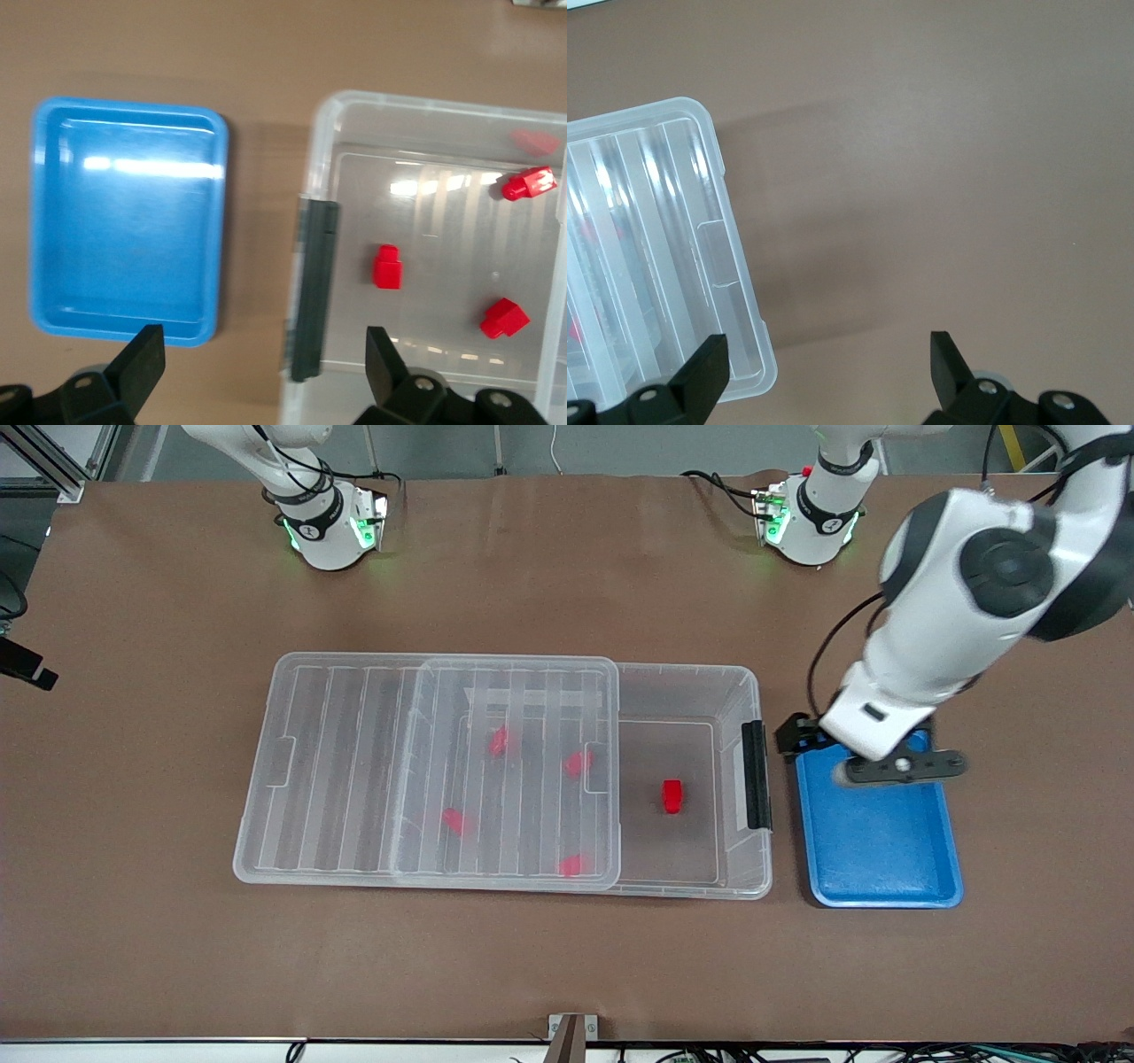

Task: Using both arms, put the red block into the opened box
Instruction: 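Open the left gripper to drop the block and raise it away, then slide the clear lid back over the box with the right gripper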

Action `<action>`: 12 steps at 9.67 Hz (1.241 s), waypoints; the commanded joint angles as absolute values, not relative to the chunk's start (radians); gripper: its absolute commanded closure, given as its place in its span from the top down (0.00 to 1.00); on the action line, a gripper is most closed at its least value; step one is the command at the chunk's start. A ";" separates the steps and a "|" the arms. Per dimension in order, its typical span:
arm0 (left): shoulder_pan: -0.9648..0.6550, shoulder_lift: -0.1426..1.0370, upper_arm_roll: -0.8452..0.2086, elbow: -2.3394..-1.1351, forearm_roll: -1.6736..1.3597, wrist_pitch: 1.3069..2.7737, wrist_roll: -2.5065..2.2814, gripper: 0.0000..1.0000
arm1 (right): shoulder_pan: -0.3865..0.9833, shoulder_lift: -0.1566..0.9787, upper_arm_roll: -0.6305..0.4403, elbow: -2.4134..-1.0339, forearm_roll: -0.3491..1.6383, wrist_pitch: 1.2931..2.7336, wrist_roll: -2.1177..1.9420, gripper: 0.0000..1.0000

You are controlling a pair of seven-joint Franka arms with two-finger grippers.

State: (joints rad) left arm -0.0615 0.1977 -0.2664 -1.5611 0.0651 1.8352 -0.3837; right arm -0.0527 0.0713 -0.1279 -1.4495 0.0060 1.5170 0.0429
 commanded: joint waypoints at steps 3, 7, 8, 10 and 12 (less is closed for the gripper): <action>-0.023 0.016 -0.130 -1.666 -0.009 1.726 -0.181 1.00 | -0.018 0.121 -0.110 -1.463 -0.023 1.534 -0.087 0.99; -0.024 0.000 -0.074 -1.651 -0.011 1.681 -0.115 1.00 | -0.022 0.256 -0.109 -1.628 -0.011 1.802 -0.337 0.00; -0.032 -0.003 -0.068 -1.651 -0.012 1.677 -0.097 1.00 | -0.018 0.284 -0.103 -1.696 -0.008 1.884 -0.337 0.00; -0.034 -0.021 -0.042 -1.654 -0.018 1.671 -0.089 1.00 | -0.014 0.304 -0.072 -1.744 0.037 1.940 -0.336 0.00; -0.035 -0.055 0.003 -1.663 -0.064 1.614 -0.031 1.00 | -0.012 0.324 -0.058 -1.785 0.063 1.976 -0.336 0.00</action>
